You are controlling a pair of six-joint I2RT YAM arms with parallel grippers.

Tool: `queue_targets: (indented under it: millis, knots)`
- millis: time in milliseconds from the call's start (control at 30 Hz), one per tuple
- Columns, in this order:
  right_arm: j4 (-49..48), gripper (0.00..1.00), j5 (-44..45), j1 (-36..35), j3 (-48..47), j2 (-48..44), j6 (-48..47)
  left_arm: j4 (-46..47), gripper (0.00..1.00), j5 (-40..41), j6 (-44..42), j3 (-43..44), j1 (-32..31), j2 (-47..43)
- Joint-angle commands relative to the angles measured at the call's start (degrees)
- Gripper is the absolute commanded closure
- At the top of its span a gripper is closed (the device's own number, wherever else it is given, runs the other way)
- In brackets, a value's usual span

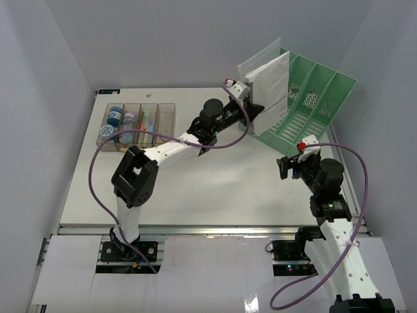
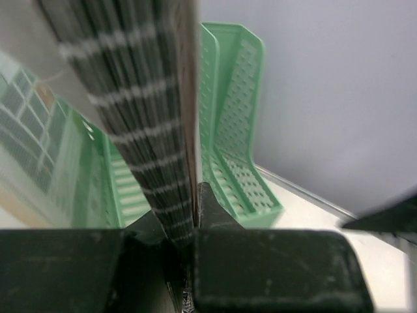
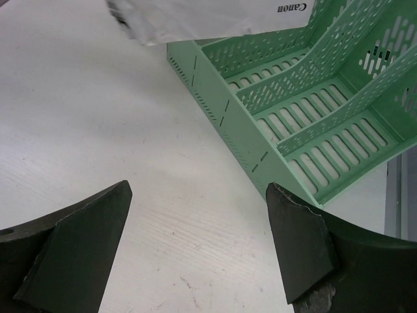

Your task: Organize the desk

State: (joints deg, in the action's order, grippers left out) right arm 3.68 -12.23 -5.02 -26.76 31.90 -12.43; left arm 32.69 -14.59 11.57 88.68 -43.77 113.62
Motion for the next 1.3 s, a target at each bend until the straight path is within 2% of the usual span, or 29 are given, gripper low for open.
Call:
queue_targets:
  millis: [0, 133, 333, 667, 800, 833, 900, 933, 1033, 1133, 1167, 1267]
  knots:
    - [-3.07, 0.1, -3.51, 0.97, -0.48, -1.84, 0.38, -0.96, 1.0, 4.65, -5.94, 12.02, -0.44, 5.63]
    - [-2.99, 0.1, -3.21, 1.06, -0.32, -2.25, 0.61, -3.15, 1.0, 8.8, -9.27, 23.86, -1.06, 14.44]
    - [-3.36, 0.1, -3.05, 1.33, -0.21, -2.64, 1.2, -7.03, 1.0, 10.62, -11.4, 39.54, -1.76, 25.25]
    - [-6.15, 0.1, -2.13, 3.03, 0.32, -2.22, 2.76, 3.33, 0.99, 12.97, -11.4, 41.42, -3.45, 33.32]
    - [-6.59, 0.1, -2.8, 3.96, 0.67, -2.46, 3.02, 3.05, 0.52, 17.14, -13.06, 44.01, -3.96, 35.33]
    - [-6.67, 0.1, -2.72, 3.97, 0.75, -2.54, 2.93, 2.55, 0.28, 17.23, -13.16, 43.66, -3.96, 34.89]
    - [-6.75, 0.1, -3.08, 4.11, 0.9, -2.47, 2.71, 2.19, 0.06, 17.37, -13.45, 40.21, -4.1, 31.44]
    - [-6.76, 0.1, -3.34, 4.17, 0.92, -2.46, 2.6, 2.12, 0.02, 17.22, -13.73, 38.9, -4.17, 30.06]
    - [-6.67, 0.1, -4.2, 4.31, 0.92, -2.37, 2.24, 1.95, 0.02, 15.93, -14.55, 32.53, -4.39, 22.81]
    - [-6.51, 0.1, -4.57, 4.31, 1.19, -1.94, 1.97, 1.6, 0.02, 14.68, -14.15, 22.54, -4.65, 11.16]
    - [-6.26, 0.1, -4.4, 4.31, 1.19, -1.77, 2.43, 1.44, 0.02, 12.44, -13.81, 16.29, -4.74, 7.83]
    - [-4.94, 0.1, -5.89, 7.0, 0.75, -1.44, 2.89, -2.69, 0.02, 10.32, -11.1, 3.72, -4.87, -9.23]
